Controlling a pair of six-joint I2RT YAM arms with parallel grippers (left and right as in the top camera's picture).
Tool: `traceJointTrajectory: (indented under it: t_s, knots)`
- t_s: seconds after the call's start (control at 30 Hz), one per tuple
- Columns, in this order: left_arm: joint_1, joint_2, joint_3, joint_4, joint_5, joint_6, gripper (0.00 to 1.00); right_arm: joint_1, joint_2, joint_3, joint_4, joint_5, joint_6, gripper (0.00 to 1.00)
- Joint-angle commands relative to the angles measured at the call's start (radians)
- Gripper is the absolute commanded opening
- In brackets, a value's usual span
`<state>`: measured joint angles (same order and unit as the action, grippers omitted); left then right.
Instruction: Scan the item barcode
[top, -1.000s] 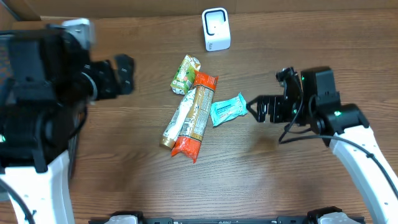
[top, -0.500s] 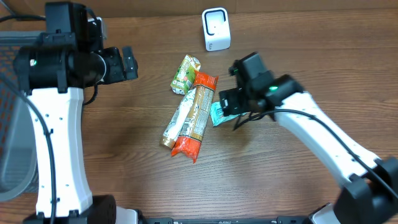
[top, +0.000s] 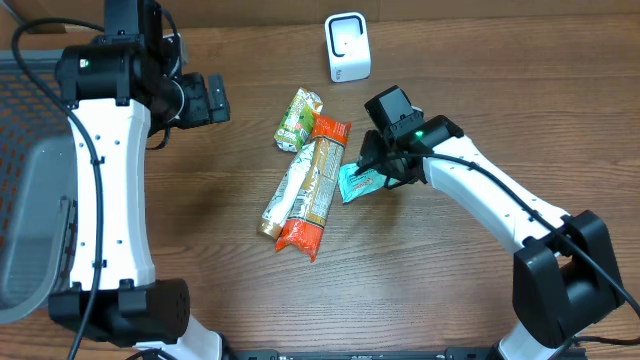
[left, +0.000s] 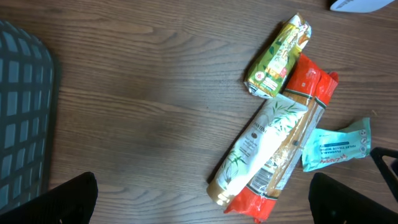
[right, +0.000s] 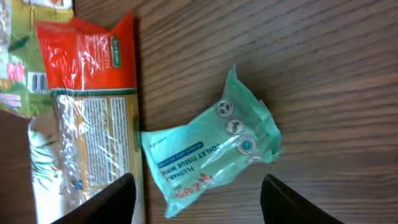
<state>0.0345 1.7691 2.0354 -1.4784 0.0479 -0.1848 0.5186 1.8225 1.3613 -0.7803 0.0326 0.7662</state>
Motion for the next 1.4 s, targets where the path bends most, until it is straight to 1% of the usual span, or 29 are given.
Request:
traceJointTrajectory:
  t_s: [0.0,0.1,0.23,0.4,0.53,0.63,0.73,0.8,0.87,0.93,1.03,1.1,1.23,1.3,1.37]
  knots:
    - [0.005,0.025,0.000,-0.002,0.000,-0.010,1.00,0.002,0.007,-0.037,0.028,-0.001,0.103,0.65]
    - [0.005,0.037,0.000,-0.002,0.000,-0.010,1.00,0.002,0.014,-0.064,0.060,-0.001,0.103,0.64]
    - [0.005,0.044,0.000,-0.002,0.000,-0.010,1.00,0.002,0.030,-0.116,0.097,-0.003,0.154,0.61]
    - [0.005,0.044,0.000,-0.002,0.000,-0.010,1.00,0.003,0.037,-0.162,0.154,-0.019,0.155,0.57]
    - [0.005,0.044,0.000,-0.002,0.000,-0.010,1.00,0.003,0.037,-0.201,0.198,-0.019,0.204,0.56]
    - [0.004,0.044,0.000,-0.002,0.000,-0.010,1.00,0.004,0.037,-0.259,0.272,-0.026,0.254,0.56]
    - [0.005,0.044,0.000,-0.002,0.000,-0.010,1.00,0.004,0.037,-0.315,0.357,-0.038,0.260,0.55]
    - [0.005,0.044,0.000,-0.002,0.000,-0.010,1.00,0.004,0.037,-0.352,0.417,-0.038,0.260,0.50]
    - [0.005,0.044,0.000,-0.002,0.000,-0.010,1.00,0.004,0.037,-0.368,0.438,-0.038,0.260,0.41]
    - [0.005,0.044,0.000,-0.002,0.000,-0.010,1.00,0.004,0.037,-0.374,0.442,-0.037,0.259,0.25]
    - [0.005,0.044,0.000,-0.002,0.000,-0.010,1.00,0.004,0.037,-0.374,0.431,-0.041,0.254,0.05]
    - [0.005,0.044,0.000,-0.002,0.000,-0.010,0.99,0.003,0.037,-0.372,0.431,-0.073,0.227,0.04]
    - [0.005,0.044,0.000,-0.002,0.000,-0.010,1.00,-0.021,0.014,-0.338,0.414,-0.171,0.065,0.04]
    - [0.005,0.044,0.000,-0.002,0.000,-0.010,1.00,-0.044,-0.020,-0.303,0.345,-0.181,0.004,0.04]
    - [0.005,0.044,0.000,-0.002,0.000,-0.010,1.00,-0.068,-0.070,-0.243,0.217,-0.180,-0.045,0.04]
